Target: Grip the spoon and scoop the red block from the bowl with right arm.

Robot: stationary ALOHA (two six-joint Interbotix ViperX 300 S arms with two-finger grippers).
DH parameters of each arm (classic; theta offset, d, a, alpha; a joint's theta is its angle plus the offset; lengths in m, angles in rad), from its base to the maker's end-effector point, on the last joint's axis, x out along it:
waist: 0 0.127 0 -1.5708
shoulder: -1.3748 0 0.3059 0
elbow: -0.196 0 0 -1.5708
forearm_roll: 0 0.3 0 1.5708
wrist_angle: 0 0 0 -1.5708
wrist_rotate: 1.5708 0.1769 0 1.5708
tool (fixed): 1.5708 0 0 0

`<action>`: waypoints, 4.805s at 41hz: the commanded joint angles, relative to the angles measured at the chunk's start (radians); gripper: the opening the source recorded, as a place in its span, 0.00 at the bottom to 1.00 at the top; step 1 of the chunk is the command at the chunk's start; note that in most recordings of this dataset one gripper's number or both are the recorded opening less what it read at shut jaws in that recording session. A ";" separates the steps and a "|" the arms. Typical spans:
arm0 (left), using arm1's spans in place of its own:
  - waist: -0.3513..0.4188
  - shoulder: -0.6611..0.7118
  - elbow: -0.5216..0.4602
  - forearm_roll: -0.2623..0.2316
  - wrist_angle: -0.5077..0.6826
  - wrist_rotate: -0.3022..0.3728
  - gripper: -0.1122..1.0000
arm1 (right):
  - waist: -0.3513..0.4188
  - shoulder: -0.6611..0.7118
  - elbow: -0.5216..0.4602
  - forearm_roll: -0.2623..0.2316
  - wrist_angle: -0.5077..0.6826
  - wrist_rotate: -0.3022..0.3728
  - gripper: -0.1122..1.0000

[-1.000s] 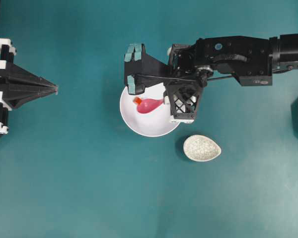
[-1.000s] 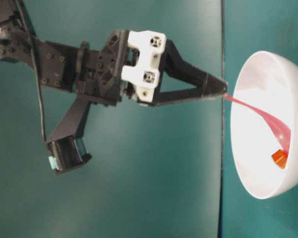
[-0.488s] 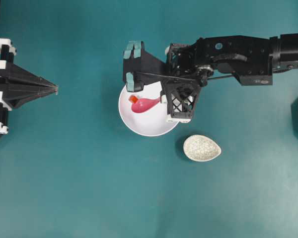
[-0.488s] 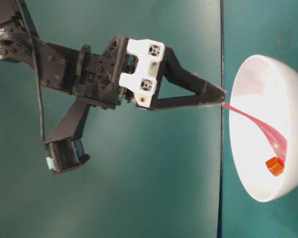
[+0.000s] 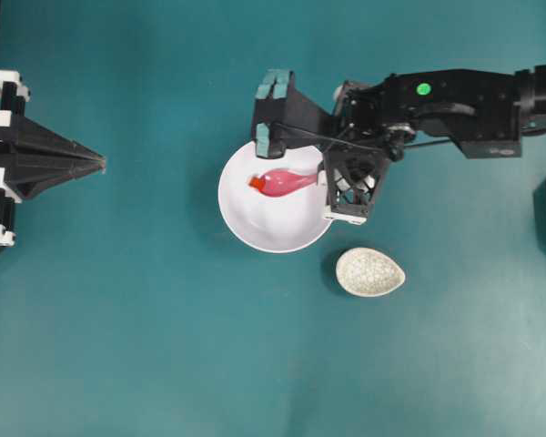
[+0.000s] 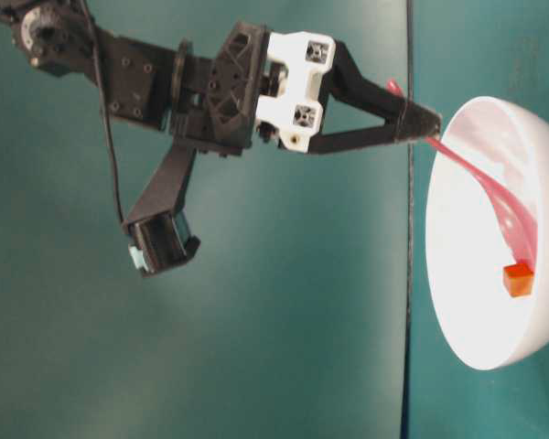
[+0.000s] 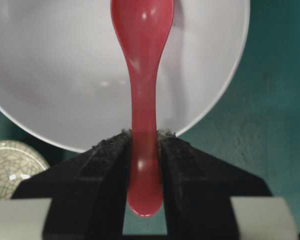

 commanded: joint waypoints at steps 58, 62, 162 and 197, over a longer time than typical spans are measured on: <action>-0.002 0.011 -0.015 0.002 -0.011 0.003 0.11 | 0.026 -0.069 -0.124 0.057 0.302 0.020 0.32; -0.002 0.011 -0.017 0.002 -0.011 0.005 0.11 | 0.028 -0.049 -0.149 0.066 0.314 0.017 0.32; -0.002 0.009 -0.015 0.002 -0.015 0.006 0.11 | 0.009 0.103 -0.244 0.103 0.383 -0.044 0.32; -0.002 0.011 -0.009 0.006 -0.015 0.008 0.11 | -0.009 0.115 -0.250 0.101 0.265 -0.041 0.32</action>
